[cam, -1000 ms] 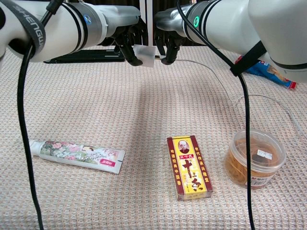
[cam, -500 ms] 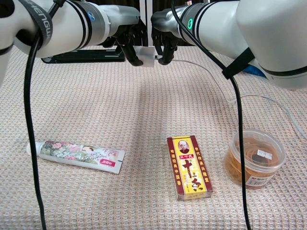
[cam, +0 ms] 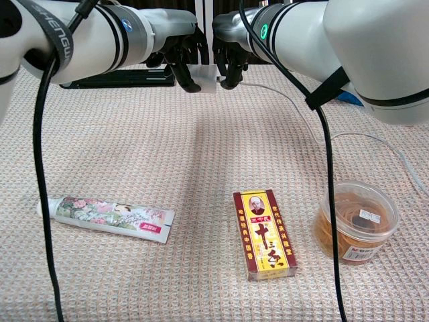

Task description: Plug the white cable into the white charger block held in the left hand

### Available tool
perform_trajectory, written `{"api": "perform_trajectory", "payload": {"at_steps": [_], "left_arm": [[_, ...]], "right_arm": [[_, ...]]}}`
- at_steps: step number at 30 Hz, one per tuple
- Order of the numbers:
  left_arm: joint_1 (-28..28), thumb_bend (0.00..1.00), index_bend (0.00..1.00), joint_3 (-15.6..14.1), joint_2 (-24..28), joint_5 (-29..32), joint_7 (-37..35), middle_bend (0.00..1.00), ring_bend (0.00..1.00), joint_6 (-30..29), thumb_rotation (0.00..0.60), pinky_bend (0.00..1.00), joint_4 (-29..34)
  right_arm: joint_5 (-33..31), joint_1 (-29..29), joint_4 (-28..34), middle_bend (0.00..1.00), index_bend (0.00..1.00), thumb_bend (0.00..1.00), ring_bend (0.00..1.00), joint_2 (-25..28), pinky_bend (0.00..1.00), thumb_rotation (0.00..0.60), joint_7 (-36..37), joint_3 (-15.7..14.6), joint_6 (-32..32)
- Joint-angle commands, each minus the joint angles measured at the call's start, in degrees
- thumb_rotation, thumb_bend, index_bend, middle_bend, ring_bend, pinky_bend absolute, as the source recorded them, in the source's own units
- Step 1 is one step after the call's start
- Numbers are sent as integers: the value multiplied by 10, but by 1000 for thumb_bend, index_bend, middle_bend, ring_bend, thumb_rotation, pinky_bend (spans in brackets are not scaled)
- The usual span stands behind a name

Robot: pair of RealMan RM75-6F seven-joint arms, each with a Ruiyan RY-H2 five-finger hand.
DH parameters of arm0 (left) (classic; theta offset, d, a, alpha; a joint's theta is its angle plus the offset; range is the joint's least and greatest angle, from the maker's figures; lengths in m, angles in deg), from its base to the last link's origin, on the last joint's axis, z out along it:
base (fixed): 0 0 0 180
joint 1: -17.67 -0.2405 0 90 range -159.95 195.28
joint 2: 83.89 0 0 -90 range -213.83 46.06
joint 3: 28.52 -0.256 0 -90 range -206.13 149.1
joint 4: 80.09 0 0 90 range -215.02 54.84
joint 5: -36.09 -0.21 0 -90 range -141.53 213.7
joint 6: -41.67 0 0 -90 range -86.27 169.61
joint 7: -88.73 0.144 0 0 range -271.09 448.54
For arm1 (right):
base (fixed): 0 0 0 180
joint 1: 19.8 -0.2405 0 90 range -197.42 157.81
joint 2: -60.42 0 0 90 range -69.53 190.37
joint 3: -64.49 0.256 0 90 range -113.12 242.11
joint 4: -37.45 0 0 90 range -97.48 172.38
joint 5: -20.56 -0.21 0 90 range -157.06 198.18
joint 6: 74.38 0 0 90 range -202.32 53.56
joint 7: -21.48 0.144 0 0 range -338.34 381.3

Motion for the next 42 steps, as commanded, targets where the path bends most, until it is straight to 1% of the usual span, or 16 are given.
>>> {"api": "perform_trajectory", "payload": {"at_steps": [1, 3, 5, 7, 11, 14, 19, 25, 31, 36, 39, 42], "left_arm": [[1, 308, 577, 0, 0, 0, -2, 561, 724, 1, 600, 857, -1], [1, 308, 577, 0, 0, 0, -3, 561, 725, 1, 600, 857, -1], [1, 308, 577, 0, 0, 1, -4, 561, 725, 2, 600, 857, -1], [1, 308, 577, -3, 1, 1, -3, 561, 725, 3, 600, 857, -3], [-2, 308, 577, -8, 3, 0, -5, 561, 725, 3, 600, 857, -4], [-3, 308, 577, -12, 5, -3, -5, 561, 725, 3, 600, 857, -5], [-5, 308, 577, -15, 8, -8, -7, 561, 725, 4, 600, 857, -5], [-6, 308, 577, -16, 10, -8, -8, 561, 725, 4, 600, 857, -5], [-5, 308, 577, -15, 12, -9, -8, 561, 724, 2, 600, 857, 0], [-1, 308, 577, -12, 12, -7, -5, 561, 724, -1, 600, 857, 5], [0, 308, 577, -13, 11, -7, -3, 560, 725, -3, 600, 857, 6], [2, 308, 577, -13, 8, -5, -2, 560, 725, -3, 600, 857, 5]], "right_arm": [[0, 0, -4, 590, 754, 796, 402, -3, 288, 600, 1, 2, -2], [1, 0, -7, 586, 753, 765, 402, -5, 288, 600, 3, 3, -3], [2, 0, -8, 578, 742, 696, 402, -7, 288, 600, 3, 3, -4], [1, 1, -7, 556, 696, 581, 402, -6, 288, 600, 4, 4, -4], [1, 5, 0, 519, 601, 391, 399, 1, 287, 600, 1, 3, -1], [0, 8, 5, 513, 563, 330, 393, 7, 286, 600, -2, 1, 0], [-2, 11, 11, 512, 540, 327, 393, 12, 286, 600, -4, -2, 0], [-2, 14, 11, 512, 537, 327, 393, 14, 286, 600, -5, -5, -1], [-7, 13, 8, 514, 593, 335, 393, 12, 286, 600, -10, -4, 2], [-8, 12, 1, 521, 629, 379, 393, 6, 286, 600, -10, -3, 0], [-6, 12, -1, 525, 641, 451, 393, 4, 286, 600, -10, -3, 0], [-5, 11, -3, 526, 646, 483, 393, 2, 286, 600, -9, 0, 1]]}}
